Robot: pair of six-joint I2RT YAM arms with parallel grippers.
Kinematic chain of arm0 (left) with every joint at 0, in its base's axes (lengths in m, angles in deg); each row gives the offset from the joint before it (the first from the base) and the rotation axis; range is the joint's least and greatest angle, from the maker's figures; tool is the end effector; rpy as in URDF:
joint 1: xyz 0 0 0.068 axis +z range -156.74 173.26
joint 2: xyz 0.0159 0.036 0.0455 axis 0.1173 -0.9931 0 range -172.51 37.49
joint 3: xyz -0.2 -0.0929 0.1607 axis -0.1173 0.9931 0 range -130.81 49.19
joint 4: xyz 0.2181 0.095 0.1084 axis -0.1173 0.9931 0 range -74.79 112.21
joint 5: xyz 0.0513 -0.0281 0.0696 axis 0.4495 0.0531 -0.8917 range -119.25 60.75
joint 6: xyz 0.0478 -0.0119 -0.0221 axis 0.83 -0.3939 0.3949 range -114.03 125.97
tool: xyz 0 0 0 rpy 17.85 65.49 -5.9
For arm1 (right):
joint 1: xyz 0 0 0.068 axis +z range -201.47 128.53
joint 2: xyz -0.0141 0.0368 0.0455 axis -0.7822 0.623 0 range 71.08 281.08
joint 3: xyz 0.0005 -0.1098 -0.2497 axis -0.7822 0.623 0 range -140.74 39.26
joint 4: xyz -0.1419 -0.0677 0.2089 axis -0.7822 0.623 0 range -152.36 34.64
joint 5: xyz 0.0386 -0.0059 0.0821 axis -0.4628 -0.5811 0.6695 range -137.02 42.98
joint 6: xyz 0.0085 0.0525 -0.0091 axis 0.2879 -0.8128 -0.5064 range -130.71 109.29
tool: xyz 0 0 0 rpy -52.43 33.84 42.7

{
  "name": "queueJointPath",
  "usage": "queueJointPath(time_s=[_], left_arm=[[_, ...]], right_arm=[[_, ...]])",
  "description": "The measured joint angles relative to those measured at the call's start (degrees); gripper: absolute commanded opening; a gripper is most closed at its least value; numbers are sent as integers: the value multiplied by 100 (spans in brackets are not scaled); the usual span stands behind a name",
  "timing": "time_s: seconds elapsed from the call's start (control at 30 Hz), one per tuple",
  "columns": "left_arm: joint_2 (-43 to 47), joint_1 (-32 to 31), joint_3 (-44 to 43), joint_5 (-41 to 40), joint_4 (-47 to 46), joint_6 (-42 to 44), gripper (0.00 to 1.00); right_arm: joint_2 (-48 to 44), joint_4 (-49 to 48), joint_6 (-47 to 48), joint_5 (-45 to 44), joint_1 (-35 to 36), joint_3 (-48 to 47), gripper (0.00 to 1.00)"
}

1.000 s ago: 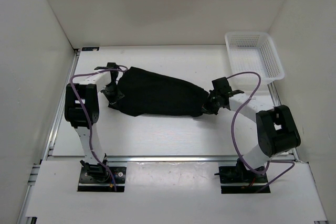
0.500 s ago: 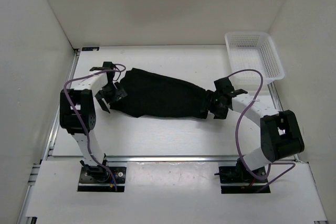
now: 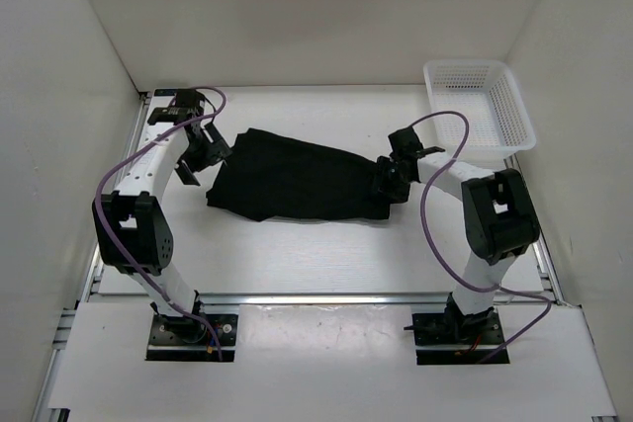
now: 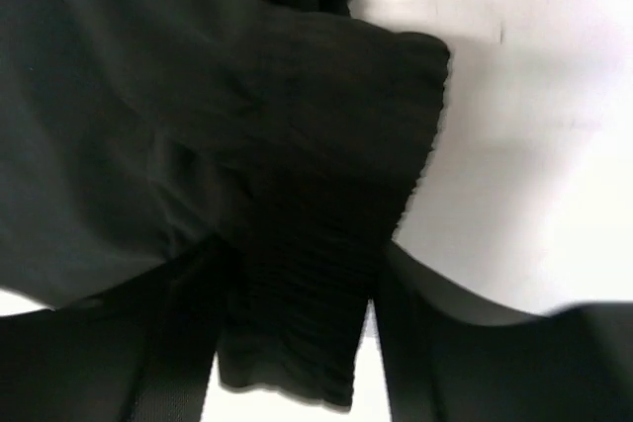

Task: Fold and stack the shorts
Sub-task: Fold the shorts

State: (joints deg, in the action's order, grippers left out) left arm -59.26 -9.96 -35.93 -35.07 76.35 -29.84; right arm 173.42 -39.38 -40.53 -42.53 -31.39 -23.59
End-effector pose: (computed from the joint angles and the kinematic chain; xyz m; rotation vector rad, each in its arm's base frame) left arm 0.3351 -0.0153 0.2805 -0.8134 2.7050 -0.0076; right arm 0.3317 0.1243 0.1647 0.2048 2.7061 0.3768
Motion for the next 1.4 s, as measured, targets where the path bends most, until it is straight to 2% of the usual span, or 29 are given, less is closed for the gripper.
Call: queueJointPath(time_s=[0.1,0.23,0.27,0.47,0.67,0.9,1.03,1.13,1.17,1.2,1.23,1.27,1.4], left_arm=[[-2,13,4,-13,48,0,96],[-2,17,46,-22,55,0,96],[-2,17,57,-22,52,0,95],[-2,15,98,-22,50,35,95],[-2,-13,131,13,31,46,94],[-2,-249,282,245,-103,48,82],[-57,-376,291,393,-186,83,69],[-114,-387,291,466,-238,90,52],[-146,-387,291,481,-264,105,45],[-195,-387,291,483,-293,114,26],[-251,-387,291,487,-323,94,15],[-330,-385,291,494,-345,125,10],[-896,-326,271,549,-485,173,10]], right_arm=[[192,35,42,-275,122,-197,42],[448,103,24,-645,295,-505,6],[476,114,7,-730,330,-562,0],[372,203,-35,-1252,424,-562,0],[-72,1008,50,-2170,444,-573,0],[-245,2166,444,-3045,686,-1482,0],[-109,2798,673,-3447,1161,-2741,0],[245,3206,798,-3722,1539,-3825,0],[389,3283,826,-3775,1650,-4111,0],[518,3357,852,-3807,1733,-4343,0],[682,3460,890,-3845,1818,-4579,0],[874,3591,918,-3886,1897,-4846,0],[1606,3919,960,-3930,2083,-5687,0]])
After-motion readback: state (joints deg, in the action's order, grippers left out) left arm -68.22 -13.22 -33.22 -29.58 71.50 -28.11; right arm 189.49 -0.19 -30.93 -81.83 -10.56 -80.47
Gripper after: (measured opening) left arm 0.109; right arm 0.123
